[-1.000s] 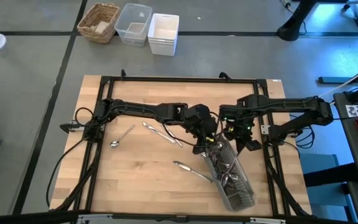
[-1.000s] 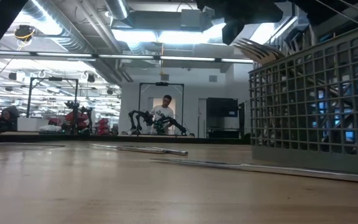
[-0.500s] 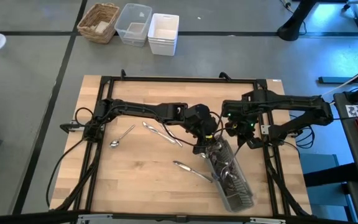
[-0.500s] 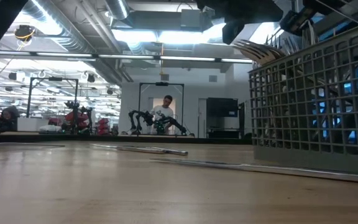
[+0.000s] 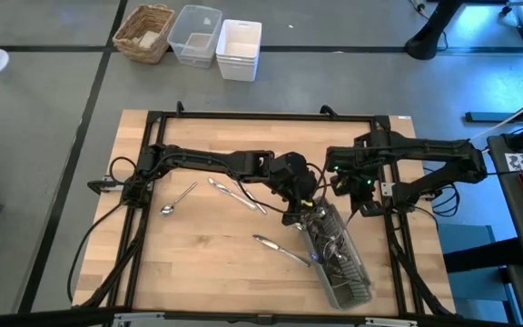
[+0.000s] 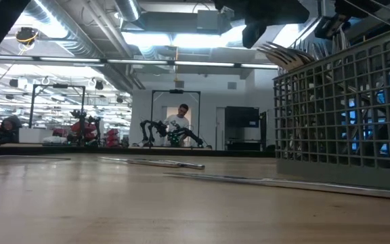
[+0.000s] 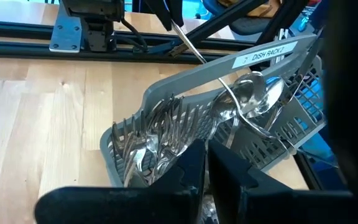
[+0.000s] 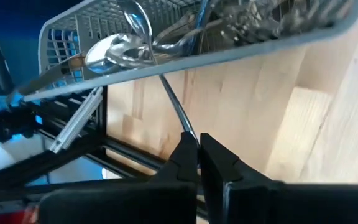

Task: Sort silverware
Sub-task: Put the silver spoon into the gray silverware basket

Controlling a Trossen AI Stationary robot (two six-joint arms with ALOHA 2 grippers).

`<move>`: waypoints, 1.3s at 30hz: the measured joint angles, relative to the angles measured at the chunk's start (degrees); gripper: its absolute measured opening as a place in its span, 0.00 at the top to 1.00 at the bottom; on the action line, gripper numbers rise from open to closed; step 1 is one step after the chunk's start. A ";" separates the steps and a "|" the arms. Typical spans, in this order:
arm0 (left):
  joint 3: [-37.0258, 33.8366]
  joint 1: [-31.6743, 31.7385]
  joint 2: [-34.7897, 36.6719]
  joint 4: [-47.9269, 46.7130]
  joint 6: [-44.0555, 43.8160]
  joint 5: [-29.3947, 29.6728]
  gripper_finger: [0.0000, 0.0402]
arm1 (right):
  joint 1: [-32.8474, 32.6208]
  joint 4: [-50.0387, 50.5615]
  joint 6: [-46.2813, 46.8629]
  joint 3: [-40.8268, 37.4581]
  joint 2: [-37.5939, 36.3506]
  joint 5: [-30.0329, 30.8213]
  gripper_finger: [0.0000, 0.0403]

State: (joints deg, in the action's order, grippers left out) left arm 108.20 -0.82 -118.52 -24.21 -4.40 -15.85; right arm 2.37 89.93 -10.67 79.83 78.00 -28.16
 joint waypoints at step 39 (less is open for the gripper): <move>-0.01 0.11 0.00 -0.21 6.11 0.28 0.97 | 8.94 0.23 40.06 -0.11 -5.41 -12.22 1.00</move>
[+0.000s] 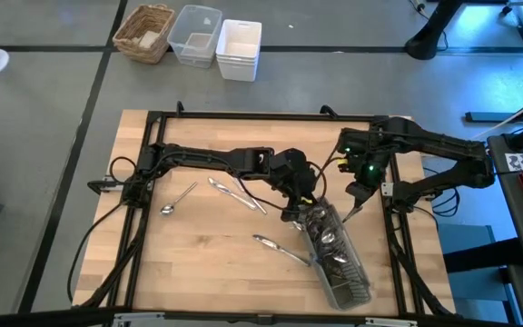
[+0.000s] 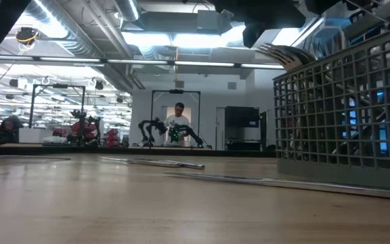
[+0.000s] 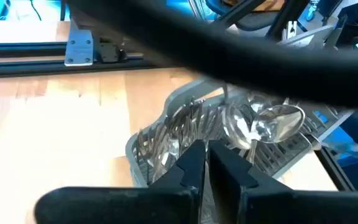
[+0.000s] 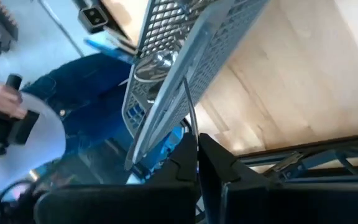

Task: Sort silverware
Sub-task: Put the silver spoon into the gray silverware basket

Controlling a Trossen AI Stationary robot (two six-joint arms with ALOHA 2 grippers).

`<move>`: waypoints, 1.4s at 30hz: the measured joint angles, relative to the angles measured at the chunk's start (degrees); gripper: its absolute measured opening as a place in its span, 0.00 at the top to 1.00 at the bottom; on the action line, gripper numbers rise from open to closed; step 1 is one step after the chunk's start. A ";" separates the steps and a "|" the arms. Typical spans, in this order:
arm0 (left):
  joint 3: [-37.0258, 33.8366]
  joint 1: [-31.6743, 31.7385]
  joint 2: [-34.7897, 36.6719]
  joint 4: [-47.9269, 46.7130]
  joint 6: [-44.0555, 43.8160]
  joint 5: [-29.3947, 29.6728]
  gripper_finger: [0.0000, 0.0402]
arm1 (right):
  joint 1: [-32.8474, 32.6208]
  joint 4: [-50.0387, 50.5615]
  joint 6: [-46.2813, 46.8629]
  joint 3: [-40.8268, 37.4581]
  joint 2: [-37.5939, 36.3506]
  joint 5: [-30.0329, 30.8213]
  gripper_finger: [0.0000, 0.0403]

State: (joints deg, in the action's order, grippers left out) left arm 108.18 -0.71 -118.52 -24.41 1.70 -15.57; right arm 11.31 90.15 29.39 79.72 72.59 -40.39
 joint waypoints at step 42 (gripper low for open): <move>-0.02 -0.07 0.00 -0.02 3.27 -0.31 0.97 | -0.04 -0.04 16.54 0.02 -21.71 13.95 1.00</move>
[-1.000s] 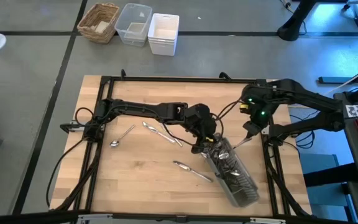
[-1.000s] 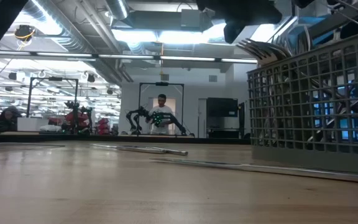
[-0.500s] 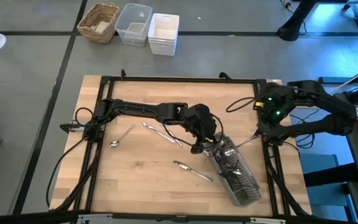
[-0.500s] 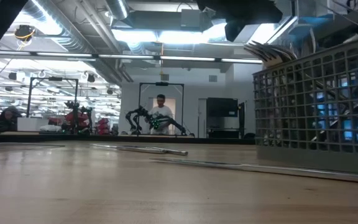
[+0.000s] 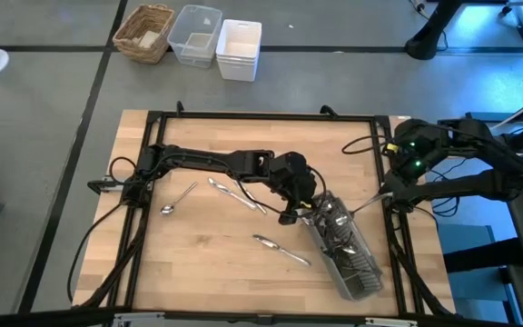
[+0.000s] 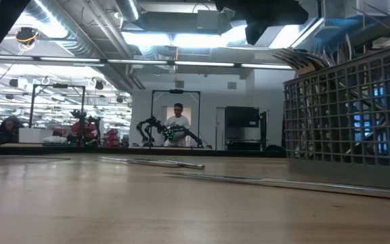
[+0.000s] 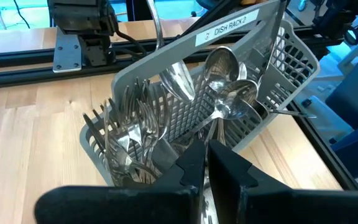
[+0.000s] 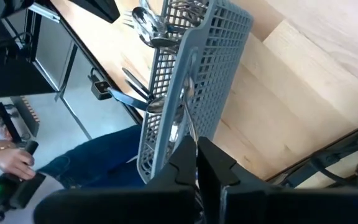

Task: Sort silverware
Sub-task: Put the silver spoon into the gray silverware basket

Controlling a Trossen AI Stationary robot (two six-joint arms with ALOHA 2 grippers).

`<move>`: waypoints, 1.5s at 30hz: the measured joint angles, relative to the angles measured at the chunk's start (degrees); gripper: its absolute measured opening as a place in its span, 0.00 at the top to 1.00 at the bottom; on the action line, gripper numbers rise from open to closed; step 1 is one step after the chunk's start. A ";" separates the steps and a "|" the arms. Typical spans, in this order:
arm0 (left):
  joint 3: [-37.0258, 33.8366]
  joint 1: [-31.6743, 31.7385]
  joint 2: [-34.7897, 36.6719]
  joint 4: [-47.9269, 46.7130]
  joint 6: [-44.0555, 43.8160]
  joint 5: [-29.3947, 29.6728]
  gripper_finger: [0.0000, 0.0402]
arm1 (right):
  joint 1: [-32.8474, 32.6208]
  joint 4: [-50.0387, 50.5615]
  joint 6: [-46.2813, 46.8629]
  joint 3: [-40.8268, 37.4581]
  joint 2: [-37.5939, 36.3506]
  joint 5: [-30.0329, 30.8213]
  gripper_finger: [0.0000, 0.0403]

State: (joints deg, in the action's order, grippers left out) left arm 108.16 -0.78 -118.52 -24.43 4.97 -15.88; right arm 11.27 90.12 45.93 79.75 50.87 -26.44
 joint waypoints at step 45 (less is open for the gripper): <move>0.02 0.00 0.00 6.66 -0.05 0.04 0.97 | -0.04 -0.28 10.73 0.11 -20.15 3.73 1.00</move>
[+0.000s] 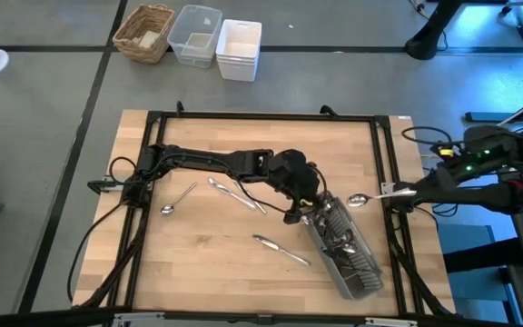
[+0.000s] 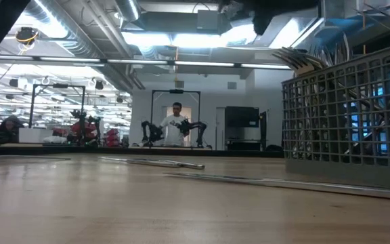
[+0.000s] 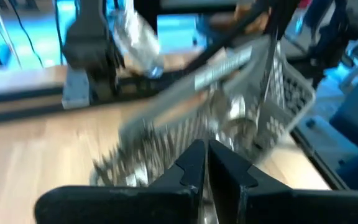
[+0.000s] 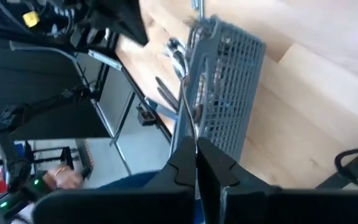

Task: Sort silverware
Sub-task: Put the silver spoon into the gray silverware basket

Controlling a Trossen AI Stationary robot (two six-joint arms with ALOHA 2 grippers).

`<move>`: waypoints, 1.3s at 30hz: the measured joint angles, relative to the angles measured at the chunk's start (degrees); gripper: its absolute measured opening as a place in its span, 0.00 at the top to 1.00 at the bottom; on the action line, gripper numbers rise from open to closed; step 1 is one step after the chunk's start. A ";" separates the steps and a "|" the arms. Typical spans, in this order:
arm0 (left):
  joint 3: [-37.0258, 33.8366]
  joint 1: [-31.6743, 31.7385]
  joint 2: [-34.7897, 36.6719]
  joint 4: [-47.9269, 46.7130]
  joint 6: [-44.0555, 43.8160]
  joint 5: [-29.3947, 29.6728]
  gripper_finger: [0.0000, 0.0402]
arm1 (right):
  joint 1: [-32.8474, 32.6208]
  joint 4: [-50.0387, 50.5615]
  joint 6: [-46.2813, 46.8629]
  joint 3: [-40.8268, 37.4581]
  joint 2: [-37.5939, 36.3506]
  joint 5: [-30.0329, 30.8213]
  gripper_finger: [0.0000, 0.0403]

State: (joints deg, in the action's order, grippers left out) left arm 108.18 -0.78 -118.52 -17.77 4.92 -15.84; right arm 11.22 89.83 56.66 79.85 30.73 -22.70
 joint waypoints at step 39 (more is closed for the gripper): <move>0.07 2.14 -1.64 19.12 -39.52 20.94 0.60 | 0.07 -11.53 -14.68 -0.09 -2.45 12.24 1.00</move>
State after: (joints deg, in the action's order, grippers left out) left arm 108.25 1.37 -120.16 1.34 -34.59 5.10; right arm 11.29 78.31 41.98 79.77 28.27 -10.46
